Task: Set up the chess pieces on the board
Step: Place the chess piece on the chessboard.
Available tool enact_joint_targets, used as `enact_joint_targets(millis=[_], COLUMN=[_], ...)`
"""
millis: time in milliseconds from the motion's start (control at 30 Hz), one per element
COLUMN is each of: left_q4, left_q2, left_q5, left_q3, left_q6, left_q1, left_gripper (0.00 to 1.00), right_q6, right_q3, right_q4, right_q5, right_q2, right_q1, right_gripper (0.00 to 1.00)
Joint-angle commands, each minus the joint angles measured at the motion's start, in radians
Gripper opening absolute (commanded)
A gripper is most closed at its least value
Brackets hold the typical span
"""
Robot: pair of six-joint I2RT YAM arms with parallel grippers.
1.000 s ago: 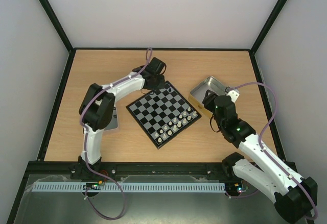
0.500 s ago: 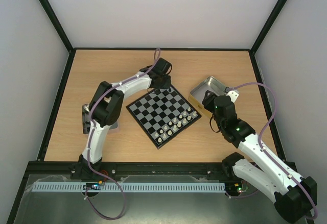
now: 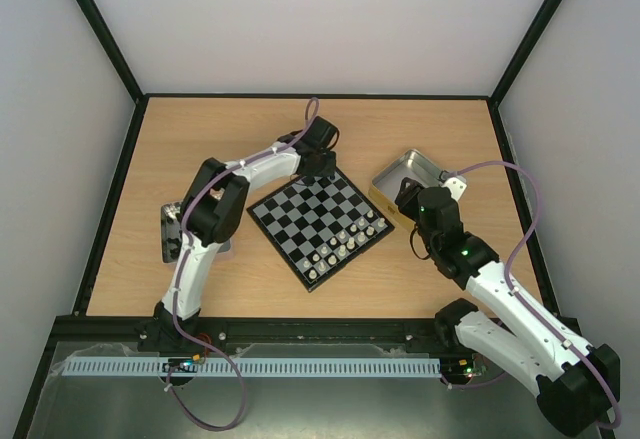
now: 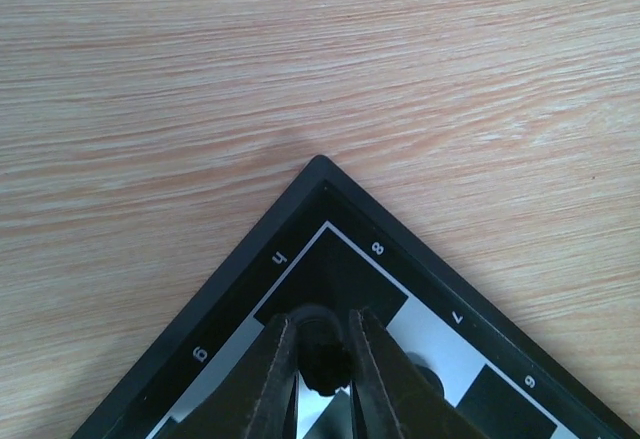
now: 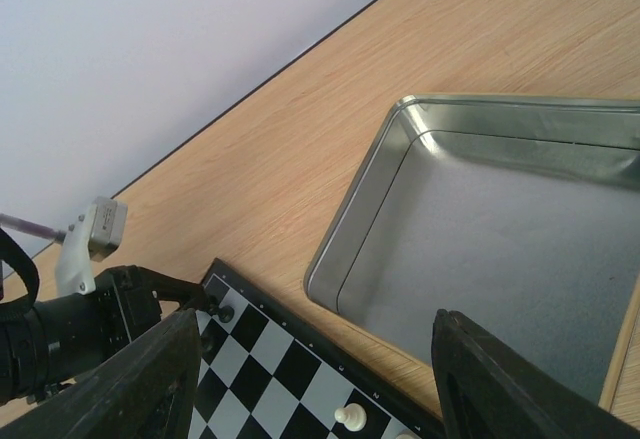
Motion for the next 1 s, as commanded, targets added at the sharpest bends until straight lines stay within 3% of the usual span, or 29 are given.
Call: enact_joint_targets(millis=[0, 367, 800, 967], left_q4=[-0.015, -0.010, -0.031, -0.043], left_q2=[0.034, 0.051, -0.102, -0.239], left_q5=[0.007, 0.040, -0.016, -0.063], left_q3=[0.037, 0.055, 0.057, -0.043], left_q6=[0.014, 0.009, 0.008, -0.031], left_q1=[-0.005, -0.005, -0.001, 0.007], left_gripper=[0.17, 0.18, 0.41, 0.47], right_q6=[0.010, 0.012, 0.014, 0.015], right_q3=[-0.004, -0.004, -0.005, -0.008], right_q4=[-0.010, -0.017, -0.017, -0.013], right_q5=[0.015, 0.015, 0.015, 0.015], right_q2=[0.002, -0.006, -0.013, -0.014], right_q1=[-0.004, -0.004, -0.005, -0.003], right_gripper=[0.62, 0.62, 0.62, 0.62])
